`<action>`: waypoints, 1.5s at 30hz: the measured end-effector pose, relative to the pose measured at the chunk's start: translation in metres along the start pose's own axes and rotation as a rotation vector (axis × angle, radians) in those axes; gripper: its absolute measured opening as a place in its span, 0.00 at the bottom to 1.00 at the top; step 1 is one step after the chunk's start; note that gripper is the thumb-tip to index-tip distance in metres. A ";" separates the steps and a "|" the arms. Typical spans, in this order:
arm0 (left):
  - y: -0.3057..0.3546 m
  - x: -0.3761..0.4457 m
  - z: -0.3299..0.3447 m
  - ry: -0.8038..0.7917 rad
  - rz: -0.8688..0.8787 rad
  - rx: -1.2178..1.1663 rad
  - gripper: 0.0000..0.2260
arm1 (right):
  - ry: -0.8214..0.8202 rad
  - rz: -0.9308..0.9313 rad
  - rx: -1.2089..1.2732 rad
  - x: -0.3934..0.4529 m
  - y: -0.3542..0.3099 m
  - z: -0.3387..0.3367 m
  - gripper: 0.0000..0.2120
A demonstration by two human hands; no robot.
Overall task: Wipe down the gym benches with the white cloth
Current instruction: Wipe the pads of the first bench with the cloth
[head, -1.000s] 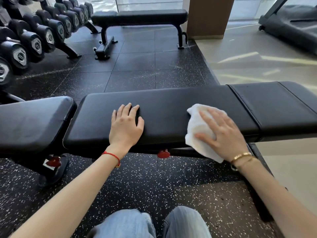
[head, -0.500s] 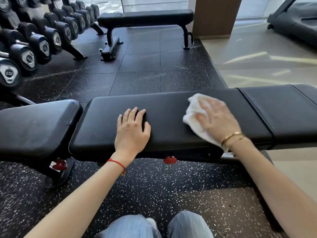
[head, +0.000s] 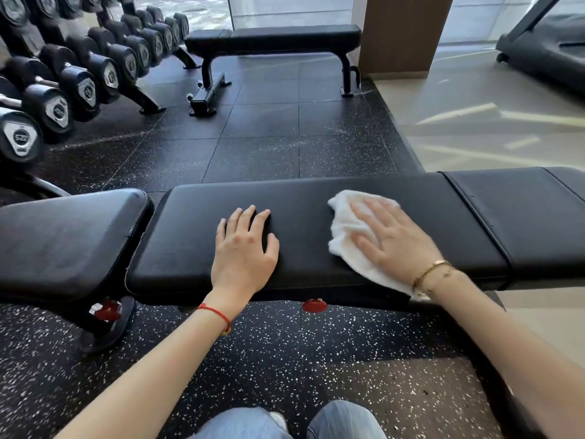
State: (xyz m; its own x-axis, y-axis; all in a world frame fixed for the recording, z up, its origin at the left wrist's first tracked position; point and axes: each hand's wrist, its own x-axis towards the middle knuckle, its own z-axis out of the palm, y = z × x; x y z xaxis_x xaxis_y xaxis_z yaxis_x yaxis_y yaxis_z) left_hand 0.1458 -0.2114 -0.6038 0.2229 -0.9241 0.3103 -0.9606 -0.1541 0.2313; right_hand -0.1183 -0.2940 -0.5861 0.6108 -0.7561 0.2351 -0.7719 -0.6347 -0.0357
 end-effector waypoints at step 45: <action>0.004 0.001 -0.002 0.007 -0.018 -0.014 0.26 | 0.080 0.025 -0.037 -0.047 -0.014 -0.001 0.37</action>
State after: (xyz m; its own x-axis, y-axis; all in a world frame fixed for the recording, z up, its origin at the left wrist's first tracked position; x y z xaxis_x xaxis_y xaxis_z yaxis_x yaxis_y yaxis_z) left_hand 0.1424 -0.2121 -0.6010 0.2410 -0.9187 0.3128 -0.9541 -0.1653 0.2496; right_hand -0.1370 -0.2491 -0.5953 0.5766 -0.7554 0.3113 -0.7936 -0.6084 -0.0065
